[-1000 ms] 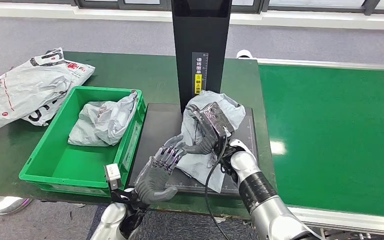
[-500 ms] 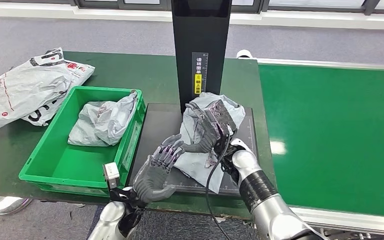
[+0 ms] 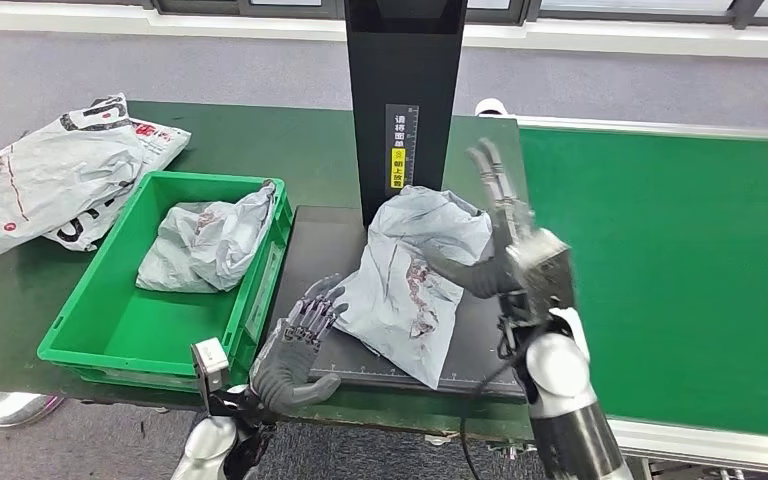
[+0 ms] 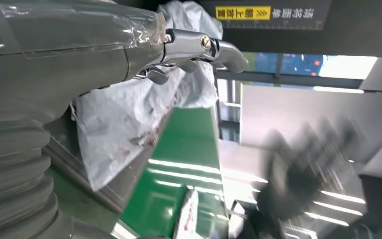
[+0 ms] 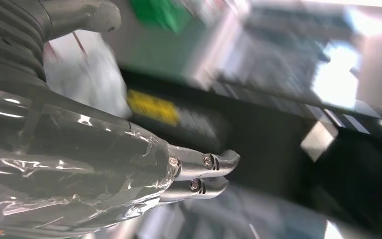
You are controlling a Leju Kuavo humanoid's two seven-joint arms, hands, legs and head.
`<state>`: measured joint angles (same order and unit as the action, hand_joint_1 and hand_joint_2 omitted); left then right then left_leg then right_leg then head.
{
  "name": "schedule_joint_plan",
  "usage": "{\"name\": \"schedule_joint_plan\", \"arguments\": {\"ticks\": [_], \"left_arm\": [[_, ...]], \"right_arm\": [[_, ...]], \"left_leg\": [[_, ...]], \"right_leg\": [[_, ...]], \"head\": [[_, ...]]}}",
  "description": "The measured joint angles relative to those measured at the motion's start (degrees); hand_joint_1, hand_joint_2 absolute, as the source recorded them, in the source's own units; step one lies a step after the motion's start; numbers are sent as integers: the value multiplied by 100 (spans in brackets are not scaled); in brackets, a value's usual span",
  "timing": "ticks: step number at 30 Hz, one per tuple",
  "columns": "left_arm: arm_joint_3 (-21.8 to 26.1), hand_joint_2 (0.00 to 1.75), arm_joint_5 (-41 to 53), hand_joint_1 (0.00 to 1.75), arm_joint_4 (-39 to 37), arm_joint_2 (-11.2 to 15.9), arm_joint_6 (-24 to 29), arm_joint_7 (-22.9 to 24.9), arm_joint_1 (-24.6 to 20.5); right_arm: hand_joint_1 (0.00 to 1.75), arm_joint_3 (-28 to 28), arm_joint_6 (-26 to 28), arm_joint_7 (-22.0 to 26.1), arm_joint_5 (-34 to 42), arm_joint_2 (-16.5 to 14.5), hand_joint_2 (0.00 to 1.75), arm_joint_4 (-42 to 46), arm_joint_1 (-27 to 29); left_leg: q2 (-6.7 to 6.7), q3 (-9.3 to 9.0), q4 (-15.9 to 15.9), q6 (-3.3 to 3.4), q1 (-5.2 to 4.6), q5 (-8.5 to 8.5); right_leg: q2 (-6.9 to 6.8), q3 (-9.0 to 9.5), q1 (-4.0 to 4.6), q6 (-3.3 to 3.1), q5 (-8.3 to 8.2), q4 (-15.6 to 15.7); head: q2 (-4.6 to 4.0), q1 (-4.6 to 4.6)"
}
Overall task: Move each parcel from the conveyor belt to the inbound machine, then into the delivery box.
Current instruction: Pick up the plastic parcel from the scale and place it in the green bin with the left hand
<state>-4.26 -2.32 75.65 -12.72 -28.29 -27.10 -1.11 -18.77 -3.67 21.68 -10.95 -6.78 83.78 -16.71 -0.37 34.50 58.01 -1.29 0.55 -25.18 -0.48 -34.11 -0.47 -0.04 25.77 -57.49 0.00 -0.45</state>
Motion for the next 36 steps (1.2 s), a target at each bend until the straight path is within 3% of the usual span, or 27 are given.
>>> {"name": "schedule_joint_plan", "arguments": {"ticks": [4, 6, 9, 12, 17, 23, 27, 36], "left_arm": [[56, 175, 359, 0, 118, -38, 221, 186, 0], [38, 175, 833, 0, 109, -73, 519, 309, -69], [-117, 175, 1869, 0, -46, -140, 1134, 544, -361], [-449, 175, 2872, 0, -426, -245, 1655, 824, -892], [-1140, 175, 4299, 0, -1349, -432, 2269, 1425, -1986], [-1861, 175, 5603, 0, -2737, -659, 2493, 2147, -3145], [-2180, 175, 6117, 172, -3638, -737, 2516, 2463, -3701], [-2406, 175, 6316, 175, -4819, -747, 2292, 2463, -4325]], "right_arm": [[0, 713, 184, 150, 61, -30, 175, 1629, 1119], [0, 1196, 104, 201, 293, -204, 175, 2098, 1568], [0, 2062, -4, 197, 506, -585, 175, 2425, 2028], [0, 2577, -101, 240, 477, -832, 175, 2513, 2175], [0, 2670, -148, 162, 372, -900, 175, 2489, 2181], [0, 2584, -204, 104, 371, -891, 175, 2125, 2076], [0, 2497, -216, 106, 372, -880, 175, 1885, 1992], [0, 2417, -216, 186, 486, -851, 175, 1525, 1842]], "left_leg": [[3, -6, 0, 4, -1, -19], [8, -9, 0, 6, -2, -23], [7, -8, 0, 10, -2, -19], [9, -7, 0, 12, -3, -7], [10, -5, 1, 16, -5, 12], [10, -4, 1, 22, -7, 20], [10, -4, 0, 21, -7, 21], [10, -3, -1, 20, -6, 21]], "right_leg": [[-3, 3, -4, 1, 11, 2], [-1, 2, -4, 0, 12, 4], [-3, 4, -6, 2, 8, 4], [-2, 4, -11, 7, -7, 3], [1, 3, -15, 12, -26, 2], [0, 6, -17, 14, -33, 0], [2, 5, -16, 13, -33, -1], [3, 4, -15, 9, -29, -3]], "head": [[0, 1], [0, 1], [0, 1], [0, 0], [0, 0], [0, -1], [0, -1], [0, -1]]}}
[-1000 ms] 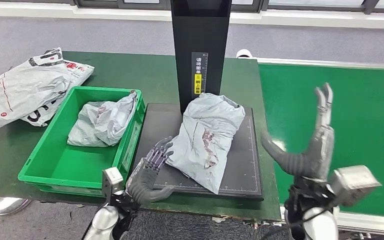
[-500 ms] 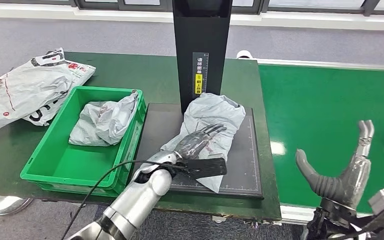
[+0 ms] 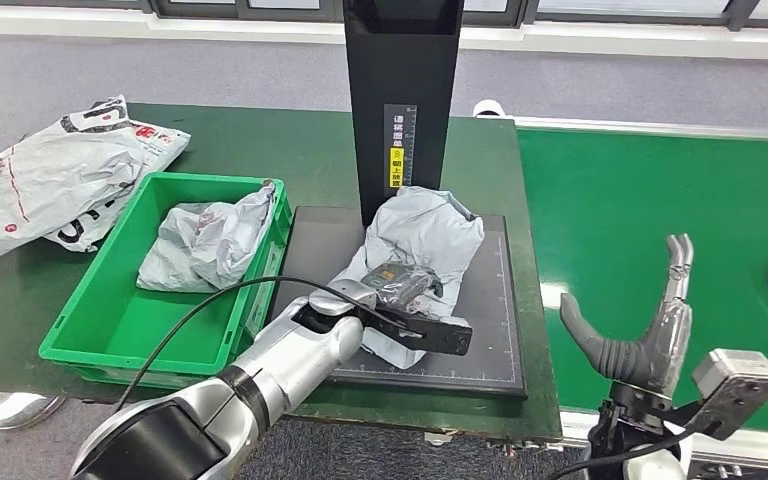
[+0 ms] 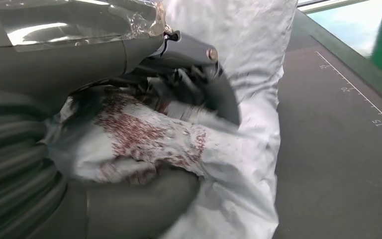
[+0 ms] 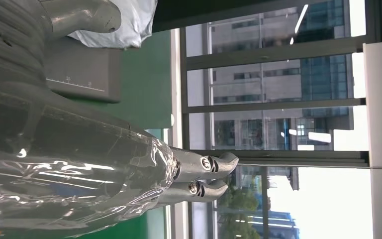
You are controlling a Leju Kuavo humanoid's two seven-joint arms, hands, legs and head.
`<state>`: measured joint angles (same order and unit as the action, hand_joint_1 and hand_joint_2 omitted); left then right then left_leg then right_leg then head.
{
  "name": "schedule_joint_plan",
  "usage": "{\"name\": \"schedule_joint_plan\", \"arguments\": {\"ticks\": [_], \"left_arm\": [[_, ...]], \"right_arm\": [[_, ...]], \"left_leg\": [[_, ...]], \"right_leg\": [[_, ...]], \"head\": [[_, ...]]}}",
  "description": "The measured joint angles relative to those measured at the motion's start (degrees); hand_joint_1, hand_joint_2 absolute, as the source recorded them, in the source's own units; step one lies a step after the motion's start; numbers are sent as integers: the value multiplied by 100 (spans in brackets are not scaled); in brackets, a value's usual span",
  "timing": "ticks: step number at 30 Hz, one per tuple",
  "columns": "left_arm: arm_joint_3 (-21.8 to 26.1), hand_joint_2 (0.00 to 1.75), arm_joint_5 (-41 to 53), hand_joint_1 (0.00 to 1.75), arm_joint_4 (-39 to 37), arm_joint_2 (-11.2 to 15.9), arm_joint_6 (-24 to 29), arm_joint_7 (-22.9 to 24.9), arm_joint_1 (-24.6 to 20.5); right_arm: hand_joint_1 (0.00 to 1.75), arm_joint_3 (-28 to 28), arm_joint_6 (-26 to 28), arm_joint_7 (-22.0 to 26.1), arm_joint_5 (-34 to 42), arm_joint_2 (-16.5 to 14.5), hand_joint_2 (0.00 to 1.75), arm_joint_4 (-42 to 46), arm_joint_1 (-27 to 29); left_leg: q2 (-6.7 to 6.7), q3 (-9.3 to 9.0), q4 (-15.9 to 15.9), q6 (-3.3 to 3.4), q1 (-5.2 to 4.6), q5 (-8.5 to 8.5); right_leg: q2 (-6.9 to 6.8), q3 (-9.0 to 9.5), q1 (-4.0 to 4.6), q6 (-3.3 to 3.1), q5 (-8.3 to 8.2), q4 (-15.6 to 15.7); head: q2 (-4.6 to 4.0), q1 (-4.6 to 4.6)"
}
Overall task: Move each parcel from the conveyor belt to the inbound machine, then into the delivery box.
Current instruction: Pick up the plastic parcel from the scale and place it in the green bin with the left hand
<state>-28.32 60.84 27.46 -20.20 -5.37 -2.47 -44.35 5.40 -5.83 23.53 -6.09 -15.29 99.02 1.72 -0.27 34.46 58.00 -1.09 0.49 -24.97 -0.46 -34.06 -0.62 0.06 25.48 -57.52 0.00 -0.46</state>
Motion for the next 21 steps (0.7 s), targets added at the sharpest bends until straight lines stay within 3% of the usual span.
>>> {"name": "schedule_joint_plan", "arguments": {"ticks": [14, 21], "left_arm": [[-1, 175, -47, 175, -369, 40, -107, -135, -199], [51, 175, -356, 175, -194, 105, 334, -317, -256]], "right_arm": [[0, 0, 74, 3, 73, 5, 175, -167, -178], [0, 29, 286, -31, 40, 3, 175, -125, -169]], "left_leg": [[0, -1, 0, 0, 0, 0], [0, 1, 1, -1, 0, 2]], "right_leg": [[0, 1, 0, 0, 0, 0], [0, -3, -1, 0, -1, 0]], "head": [[0, 0], [0, 1]]}}
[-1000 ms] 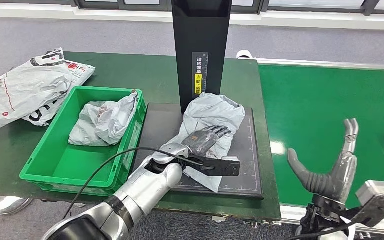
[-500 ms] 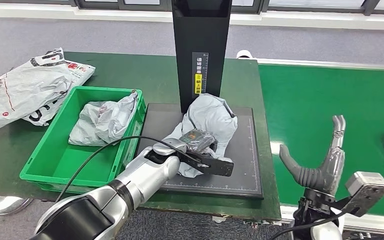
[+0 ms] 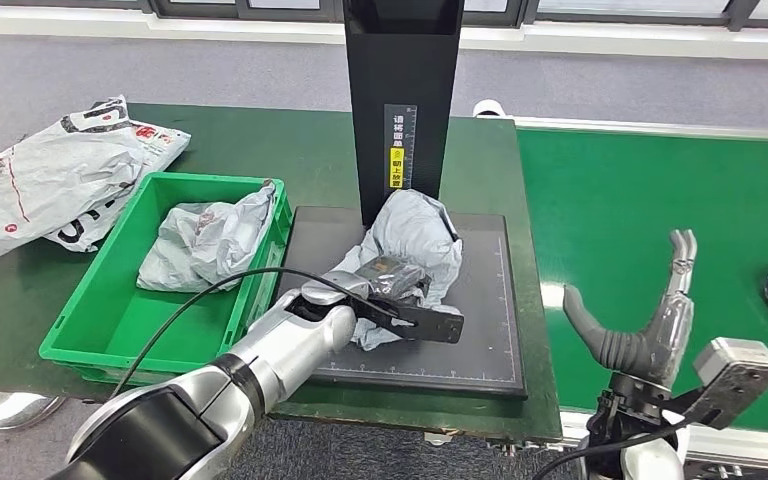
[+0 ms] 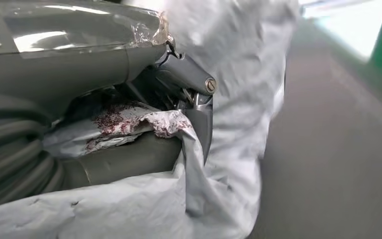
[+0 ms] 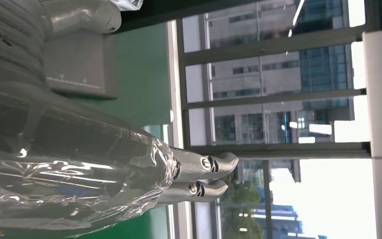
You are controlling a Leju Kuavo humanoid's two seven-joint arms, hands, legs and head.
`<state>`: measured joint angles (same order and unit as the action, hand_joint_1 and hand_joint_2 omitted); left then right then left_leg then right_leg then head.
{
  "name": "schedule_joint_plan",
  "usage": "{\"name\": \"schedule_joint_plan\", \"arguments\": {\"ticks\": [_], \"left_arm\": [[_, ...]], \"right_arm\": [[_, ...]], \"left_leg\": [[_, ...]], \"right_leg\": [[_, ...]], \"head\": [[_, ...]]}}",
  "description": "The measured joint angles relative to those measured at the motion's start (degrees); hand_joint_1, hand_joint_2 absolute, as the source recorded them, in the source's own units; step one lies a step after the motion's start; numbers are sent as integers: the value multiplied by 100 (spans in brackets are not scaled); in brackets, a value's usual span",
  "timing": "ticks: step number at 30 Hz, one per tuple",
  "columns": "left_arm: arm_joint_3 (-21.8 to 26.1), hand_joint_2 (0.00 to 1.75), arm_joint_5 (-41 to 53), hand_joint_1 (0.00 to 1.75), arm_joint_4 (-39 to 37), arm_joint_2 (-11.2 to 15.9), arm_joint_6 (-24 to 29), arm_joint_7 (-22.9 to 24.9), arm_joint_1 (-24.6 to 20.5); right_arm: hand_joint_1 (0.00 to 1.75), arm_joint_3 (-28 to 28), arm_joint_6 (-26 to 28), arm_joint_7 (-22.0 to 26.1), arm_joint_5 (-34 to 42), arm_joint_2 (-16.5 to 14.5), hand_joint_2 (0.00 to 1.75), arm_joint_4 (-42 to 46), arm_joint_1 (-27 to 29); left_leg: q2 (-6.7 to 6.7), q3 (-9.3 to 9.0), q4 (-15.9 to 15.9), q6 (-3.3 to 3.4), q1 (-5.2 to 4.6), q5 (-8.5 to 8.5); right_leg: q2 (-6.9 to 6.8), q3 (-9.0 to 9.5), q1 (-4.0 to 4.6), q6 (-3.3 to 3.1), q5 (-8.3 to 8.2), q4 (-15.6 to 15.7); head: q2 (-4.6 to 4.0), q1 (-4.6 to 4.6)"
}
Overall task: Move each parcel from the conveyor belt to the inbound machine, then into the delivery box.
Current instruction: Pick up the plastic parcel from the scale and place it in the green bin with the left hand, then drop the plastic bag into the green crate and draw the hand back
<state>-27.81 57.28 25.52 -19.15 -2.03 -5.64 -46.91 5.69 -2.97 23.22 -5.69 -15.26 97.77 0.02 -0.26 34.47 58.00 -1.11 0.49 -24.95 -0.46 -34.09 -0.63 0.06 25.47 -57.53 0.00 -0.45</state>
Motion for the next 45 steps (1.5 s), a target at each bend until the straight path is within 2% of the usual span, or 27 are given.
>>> {"name": "schedule_joint_plan", "arguments": {"ticks": [10, 15, 21, 27, 31, 35, 45], "left_arm": [[489, 175, -338, 175, 1944, 493, 138, 112, 120], [797, 175, -137, 175, 3463, 916, 479, 556, 491], [1441, 175, 751, 175, 5468, 1351, 1301, 1099, 1045], [2213, 175, 1517, 175, 6614, 1641, 1902, 1530, 1336], [2770, 175, 1795, 175, 6780, 1866, 1874, 1678, 1389], [3167, 175, 1980, 175, 6538, 2061, 1524, 1747, 1393], [3400, 175, 2158, 175, 5347, 2243, 1192, 1800, 1509]], "right_arm": [[0, 204, 236, 8, -9, -22, 175, 405, 169], [0, 332, 355, 40, 37, -24, 175, 566, 387], [0, 506, 369, 123, 183, -35, 175, 713, 787], [0, 643, 188, 138, 325, -33, 175, 737, 1065], [0, 715, 50, 141, 387, -30, 175, 695, 1145], [0, 751, -29, 134, 433, -7, 175, 639, 1196], [0, 789, -145, 132, 495, 56, 175, 542, 1240]], "left_leg": [[2, 6, 0, -2, 0, 2], [16, 10, -1, -5, 0, 0], [18, 13, -2, -15, 3, -7], [20, 14, -5, -17, 3, -9], [23, 13, -6, -17, 4, -8], [23, 12, -5, -19, 5, -5], [23, 14, -4, -22, 3, -4]], "right_leg": [[5, -7, 0, -1, -1, -2], [24, -18, 2, -2, 0, -2], [28, -24, 8, -11, 7, -3], [28, -24, 8, -12, 12, -2], [27, -25, 10, -12, 12, -3], [26, -24, 10, -14, 10, -3], [31, -28, 8, -15, 7, -2]], "head": [[0, -1], [0, 0], [0, 1], [0, 1], [0, 2], [0, 2], [0, 2]]}}
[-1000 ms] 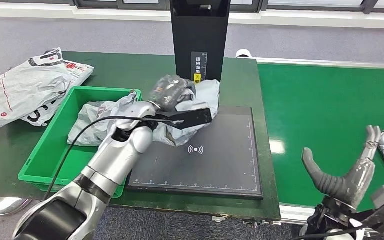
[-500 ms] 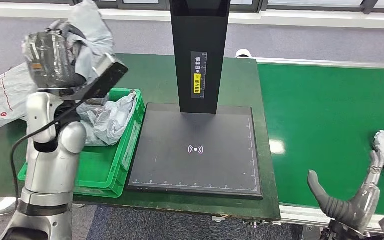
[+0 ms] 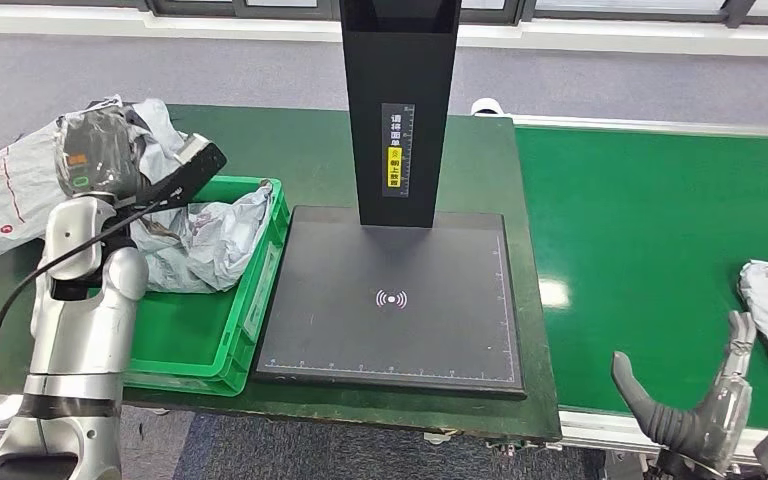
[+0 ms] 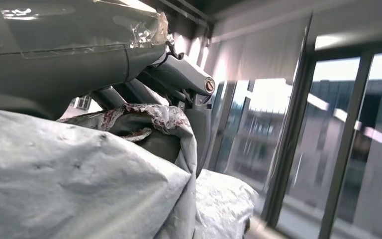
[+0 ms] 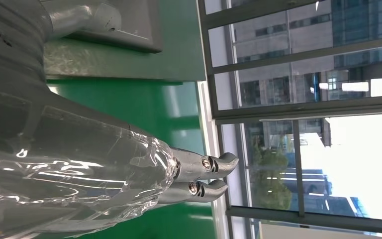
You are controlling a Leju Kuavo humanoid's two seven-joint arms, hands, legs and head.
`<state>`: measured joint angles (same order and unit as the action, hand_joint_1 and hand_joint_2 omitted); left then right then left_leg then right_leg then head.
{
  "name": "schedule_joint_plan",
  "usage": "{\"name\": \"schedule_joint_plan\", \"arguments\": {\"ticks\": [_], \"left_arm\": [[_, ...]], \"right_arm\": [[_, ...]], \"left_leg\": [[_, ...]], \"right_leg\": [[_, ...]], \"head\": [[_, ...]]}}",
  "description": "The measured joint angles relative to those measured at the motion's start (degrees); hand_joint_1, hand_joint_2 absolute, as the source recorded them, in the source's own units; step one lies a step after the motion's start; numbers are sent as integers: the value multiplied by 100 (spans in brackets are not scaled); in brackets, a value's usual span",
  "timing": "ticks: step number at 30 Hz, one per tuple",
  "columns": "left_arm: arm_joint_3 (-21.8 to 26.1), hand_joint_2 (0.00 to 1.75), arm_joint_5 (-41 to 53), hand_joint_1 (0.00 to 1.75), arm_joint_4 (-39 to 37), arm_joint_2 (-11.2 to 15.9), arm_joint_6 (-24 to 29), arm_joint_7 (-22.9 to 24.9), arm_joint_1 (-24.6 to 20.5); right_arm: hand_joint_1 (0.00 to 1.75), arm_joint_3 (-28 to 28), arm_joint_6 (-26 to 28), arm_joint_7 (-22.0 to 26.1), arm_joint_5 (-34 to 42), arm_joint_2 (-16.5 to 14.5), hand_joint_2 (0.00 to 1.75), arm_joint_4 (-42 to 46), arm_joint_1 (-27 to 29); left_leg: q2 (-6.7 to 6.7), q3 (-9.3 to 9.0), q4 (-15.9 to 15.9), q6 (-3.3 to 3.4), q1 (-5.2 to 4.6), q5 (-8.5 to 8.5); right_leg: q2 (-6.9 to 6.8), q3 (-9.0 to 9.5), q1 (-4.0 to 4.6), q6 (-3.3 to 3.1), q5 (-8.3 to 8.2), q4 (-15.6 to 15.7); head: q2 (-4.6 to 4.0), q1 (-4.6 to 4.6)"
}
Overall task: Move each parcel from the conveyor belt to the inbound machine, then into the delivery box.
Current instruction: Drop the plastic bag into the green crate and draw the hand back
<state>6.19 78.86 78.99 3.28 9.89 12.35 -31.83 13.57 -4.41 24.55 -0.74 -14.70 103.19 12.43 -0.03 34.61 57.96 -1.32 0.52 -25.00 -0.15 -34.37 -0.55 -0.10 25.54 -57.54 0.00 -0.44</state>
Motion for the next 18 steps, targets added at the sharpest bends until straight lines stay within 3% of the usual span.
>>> {"name": "schedule_joint_plan", "arguments": {"ticks": [5, 9, 11, 15, 18], "left_arm": [[10, 175, 16, 174, -406, 23, -4, -7, 81], [32, 175, -117, 2, -656, 22, -408, -224, 92], [42, 175, -320, 0, -894, 18, -501, -434, 109], [99, 0, -800, 0, -1325, 7, -568, -856, 148], [149, 0, -872, 0, -1447, 7, -575, -799, 173]], "right_arm": [[0, 23, -16, 0, 3, 10, 175, -28, 6], [0, 44, -53, 0, 6, 15, 175, -46, 7], [0, 52, -84, 0, 14, 25, 175, -60, 9], [0, 83, -143, -2, 33, 51, 175, -88, 33], [0, 111, -180, -31, 55, 54, 175, -111, 37]], "left_leg": [[0, 4, 0, 0, 0, 0], [0, 3, 0, -1, 0, -1], [0, 3, 0, -1, 0, -1], [1, 4, 0, -1, 0, 0], [0, 4, 0, -1, 0, 0]], "right_leg": [[1, -4, 3, 0, 0, 0], [1, -4, 3, 0, 1, 0], [1, -5, 3, -1, 1, 0], [1, -4, 4, -1, 0, 0], [1, -3, 4, -1, 0, 0]], "head": [[0, 0], [0, -1], [0, -1], [0, 0], [0, 0]]}}
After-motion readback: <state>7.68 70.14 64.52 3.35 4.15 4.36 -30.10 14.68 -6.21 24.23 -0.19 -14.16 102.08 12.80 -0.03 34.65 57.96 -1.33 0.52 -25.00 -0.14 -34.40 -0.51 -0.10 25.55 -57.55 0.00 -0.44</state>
